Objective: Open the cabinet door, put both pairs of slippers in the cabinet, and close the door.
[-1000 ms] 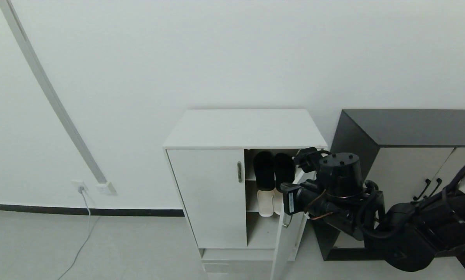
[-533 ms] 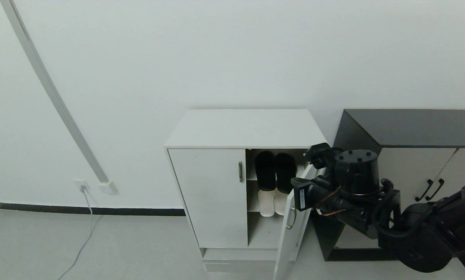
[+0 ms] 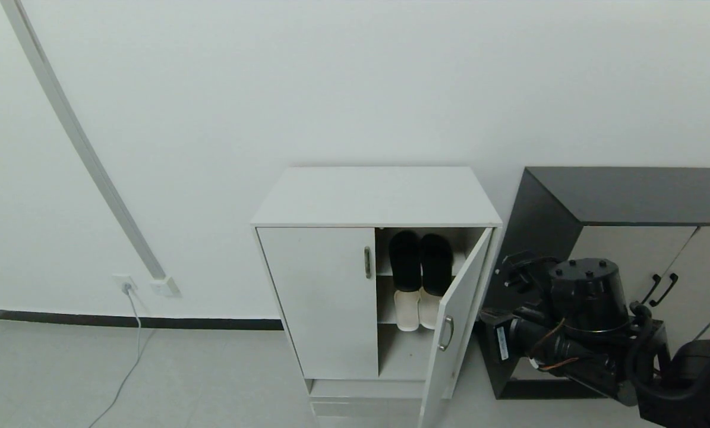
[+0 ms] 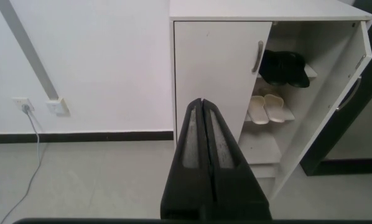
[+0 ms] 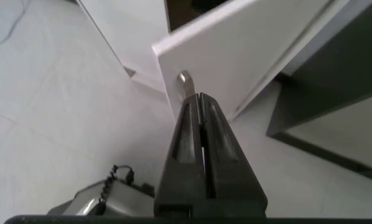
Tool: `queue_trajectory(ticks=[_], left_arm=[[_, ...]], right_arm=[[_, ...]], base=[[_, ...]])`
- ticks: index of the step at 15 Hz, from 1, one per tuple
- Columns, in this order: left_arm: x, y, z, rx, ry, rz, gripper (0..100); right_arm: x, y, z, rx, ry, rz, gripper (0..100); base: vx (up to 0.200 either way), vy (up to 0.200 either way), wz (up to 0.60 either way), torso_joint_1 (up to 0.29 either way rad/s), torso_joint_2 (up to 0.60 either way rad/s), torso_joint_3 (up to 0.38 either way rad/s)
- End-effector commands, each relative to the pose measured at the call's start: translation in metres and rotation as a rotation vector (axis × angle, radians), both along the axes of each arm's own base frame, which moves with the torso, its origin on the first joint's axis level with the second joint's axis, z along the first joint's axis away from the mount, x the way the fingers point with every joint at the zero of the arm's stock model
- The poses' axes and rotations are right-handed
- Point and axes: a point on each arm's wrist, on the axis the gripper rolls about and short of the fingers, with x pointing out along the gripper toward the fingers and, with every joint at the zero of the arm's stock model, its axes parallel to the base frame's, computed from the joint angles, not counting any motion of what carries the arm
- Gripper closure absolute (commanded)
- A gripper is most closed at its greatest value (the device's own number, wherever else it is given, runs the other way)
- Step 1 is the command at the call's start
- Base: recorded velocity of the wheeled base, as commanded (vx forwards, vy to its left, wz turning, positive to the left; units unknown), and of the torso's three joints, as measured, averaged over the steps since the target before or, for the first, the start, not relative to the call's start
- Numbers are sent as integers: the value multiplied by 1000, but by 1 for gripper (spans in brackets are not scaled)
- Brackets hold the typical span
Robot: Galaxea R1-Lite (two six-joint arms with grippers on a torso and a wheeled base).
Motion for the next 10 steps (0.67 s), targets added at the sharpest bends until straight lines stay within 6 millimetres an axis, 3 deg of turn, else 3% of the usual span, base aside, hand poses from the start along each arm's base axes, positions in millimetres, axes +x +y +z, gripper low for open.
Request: queue_trajectory(ticks=[1,5,10], left_arm=[[0,0,0,0,1,0,100],[0,0,0,0,1,0,100],[0,0,0,0,1,0,100]], right_arm=[[8,2,-15,-25,41,-7,100],[35,17,-36,-24,61,3,100],[65,38,-43,12,11,7,100]], base=[[0,0,0,0,0,0],[0,0,0,0,0,0],[0,0,0,0,0,0]])
